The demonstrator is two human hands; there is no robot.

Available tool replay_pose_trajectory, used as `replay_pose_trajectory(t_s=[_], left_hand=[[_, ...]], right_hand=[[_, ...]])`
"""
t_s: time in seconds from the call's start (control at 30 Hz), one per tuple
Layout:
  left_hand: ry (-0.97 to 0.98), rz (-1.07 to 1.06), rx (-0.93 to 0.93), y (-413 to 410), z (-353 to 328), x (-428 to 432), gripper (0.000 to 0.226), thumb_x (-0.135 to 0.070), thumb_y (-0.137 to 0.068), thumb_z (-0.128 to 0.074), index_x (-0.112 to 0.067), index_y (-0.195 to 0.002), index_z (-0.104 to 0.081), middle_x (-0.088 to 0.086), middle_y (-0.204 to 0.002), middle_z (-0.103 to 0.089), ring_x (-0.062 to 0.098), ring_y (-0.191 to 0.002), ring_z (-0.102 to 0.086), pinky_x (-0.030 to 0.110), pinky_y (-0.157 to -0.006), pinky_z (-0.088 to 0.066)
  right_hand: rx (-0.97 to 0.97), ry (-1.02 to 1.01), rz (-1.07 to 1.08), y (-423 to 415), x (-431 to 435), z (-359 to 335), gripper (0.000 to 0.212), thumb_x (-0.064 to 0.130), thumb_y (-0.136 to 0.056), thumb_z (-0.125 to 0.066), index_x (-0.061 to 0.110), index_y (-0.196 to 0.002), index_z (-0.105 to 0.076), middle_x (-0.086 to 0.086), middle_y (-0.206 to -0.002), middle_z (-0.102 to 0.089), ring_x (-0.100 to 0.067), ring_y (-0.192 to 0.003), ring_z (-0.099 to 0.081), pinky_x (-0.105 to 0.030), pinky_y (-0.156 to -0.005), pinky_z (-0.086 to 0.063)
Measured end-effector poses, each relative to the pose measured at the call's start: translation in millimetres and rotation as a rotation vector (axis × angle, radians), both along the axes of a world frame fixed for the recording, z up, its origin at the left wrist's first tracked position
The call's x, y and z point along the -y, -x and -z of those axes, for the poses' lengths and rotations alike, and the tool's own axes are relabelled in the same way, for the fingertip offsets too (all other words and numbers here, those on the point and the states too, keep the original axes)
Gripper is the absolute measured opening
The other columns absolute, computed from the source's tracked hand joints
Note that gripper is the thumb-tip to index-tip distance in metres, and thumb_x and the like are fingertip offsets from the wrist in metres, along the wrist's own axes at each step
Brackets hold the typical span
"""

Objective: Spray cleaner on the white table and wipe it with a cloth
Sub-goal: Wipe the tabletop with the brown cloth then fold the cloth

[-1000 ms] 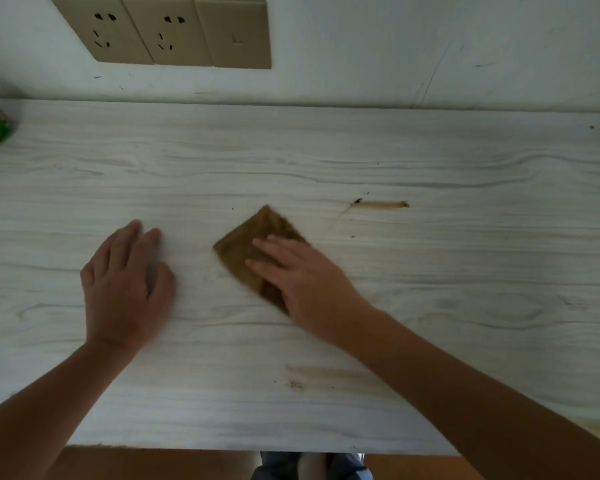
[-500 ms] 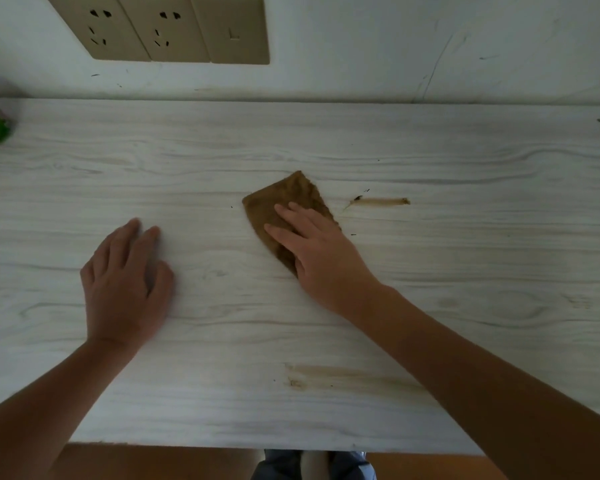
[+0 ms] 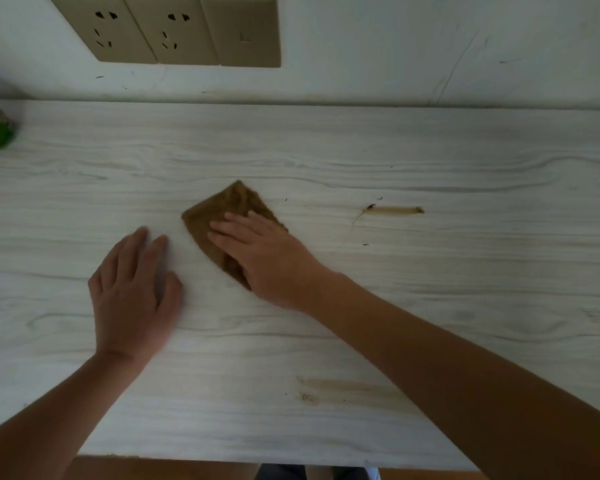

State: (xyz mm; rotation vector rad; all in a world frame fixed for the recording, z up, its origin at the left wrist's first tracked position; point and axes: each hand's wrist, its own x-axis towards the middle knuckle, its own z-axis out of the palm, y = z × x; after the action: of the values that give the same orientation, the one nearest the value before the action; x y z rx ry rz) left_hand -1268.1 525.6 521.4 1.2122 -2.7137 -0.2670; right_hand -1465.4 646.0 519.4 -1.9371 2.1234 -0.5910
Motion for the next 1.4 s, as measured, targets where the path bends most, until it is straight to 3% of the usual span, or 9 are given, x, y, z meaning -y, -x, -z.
replay_pose_trajectory(t_s=[0.17,0.33,0.53,0.83,0.97,1.07,1.13,1.23,1.4], left_hand=[[0.008,-0.001,-0.015,1,0,-1,0.058,-0.037,-0.092,-0.041,-0.017,-0.146,-0.051,0.010,-0.159,-0.041,0.035,-0.146,-0.036,0.053,-0.112,-0.032],[0.042,0.000,-0.032,1,2,-1,0.058,-0.037,-0.090,-0.042,-0.016,-0.143,-0.055,0.011,-0.157,-0.044,0.037,-0.144,-0.039,0.052,-0.111,-0.033],[0.093,0.032,-0.007,2,2,-4,0.058,-0.034,-0.091,-0.040,-0.012,-0.143,-0.054,0.015,-0.155,-0.047,0.039,-0.143,-0.041,0.053,-0.112,-0.034],[0.078,0.265,0.025,48,-11,-60,0.056,-0.038,-0.094,-0.039,-0.012,-0.140,-0.057,0.016,-0.154,-0.049,0.037,-0.139,-0.049,0.053,-0.114,-0.036],[0.023,0.231,0.033,74,-3,-74,0.058,-0.040,-0.094,-0.039,-0.013,-0.143,-0.055,0.014,-0.156,-0.048,0.035,-0.143,-0.045,0.052,-0.117,-0.033],[0.017,0.208,0.041,76,4,-75,0.058,-0.041,-0.095,-0.039,-0.015,-0.145,-0.053,0.012,-0.159,-0.044,0.033,-0.147,-0.040,0.051,-0.120,-0.027],[0.018,0.217,0.034,76,5,-75,0.058,-0.040,-0.095,-0.040,-0.015,-0.146,-0.052,0.012,-0.159,-0.044,0.032,-0.148,-0.039,0.050,-0.121,-0.027],[0.028,0.207,0.023,77,4,-76,0.058,-0.039,-0.094,-0.042,-0.015,-0.145,-0.053,0.011,-0.159,-0.044,0.031,-0.148,-0.039,0.049,-0.121,-0.026],[0.050,0.215,0.003,79,3,-76,0.057,-0.037,-0.092,-0.043,-0.013,-0.142,-0.057,0.012,-0.157,-0.047,0.033,-0.146,-0.042,0.051,-0.118,-0.030]], right_hand=[[0.016,-0.012,0.234,14,16,-1,0.060,0.021,-0.089,-0.026,0.014,-0.141,-0.054,-0.002,-0.149,-0.050,-0.023,-0.142,-0.039,-0.039,-0.120,-0.023],[-0.017,-0.009,0.407,28,-16,0,0.053,0.019,-0.091,-0.047,0.017,-0.145,-0.050,0.002,-0.152,-0.046,-0.020,-0.143,-0.035,-0.035,-0.120,-0.018],[-0.039,-0.039,0.522,57,-63,-6,0.051,0.020,-0.096,-0.048,0.019,-0.146,-0.048,0.002,-0.153,-0.044,-0.019,-0.144,-0.034,-0.036,-0.120,-0.020],[-0.034,-0.093,0.508,68,-118,-11,0.055,0.016,-0.089,-0.042,0.013,-0.144,-0.050,-0.003,-0.152,-0.046,-0.024,-0.144,-0.037,-0.043,-0.121,-0.027],[-0.037,-0.088,0.260,48,-135,-16,0.058,0.002,-0.086,-0.054,0.014,-0.142,-0.053,0.000,-0.152,-0.047,-0.019,-0.146,-0.034,-0.031,-0.122,-0.016],[-0.021,-0.096,0.011,45,-128,-15,0.061,-0.001,-0.085,-0.058,0.015,-0.143,-0.051,0.001,-0.153,-0.045,-0.018,-0.147,-0.032,-0.033,-0.123,-0.019],[-0.028,-0.082,-0.045,55,-115,-10,0.057,0.003,-0.088,-0.054,0.016,-0.143,-0.052,0.000,-0.152,-0.046,-0.018,-0.146,-0.033,-0.034,-0.123,-0.023],[-0.039,-0.043,0.057,75,-91,-5,0.055,0.011,-0.088,-0.040,0.014,-0.141,-0.055,-0.002,-0.150,-0.049,-0.022,-0.143,-0.039,-0.036,-0.119,-0.029],[-0.002,-0.089,0.389,128,-49,-8,0.050,0.016,-0.094,-0.051,0.012,-0.144,-0.050,-0.006,-0.153,-0.044,-0.027,-0.144,-0.035,-0.037,-0.119,-0.022]])
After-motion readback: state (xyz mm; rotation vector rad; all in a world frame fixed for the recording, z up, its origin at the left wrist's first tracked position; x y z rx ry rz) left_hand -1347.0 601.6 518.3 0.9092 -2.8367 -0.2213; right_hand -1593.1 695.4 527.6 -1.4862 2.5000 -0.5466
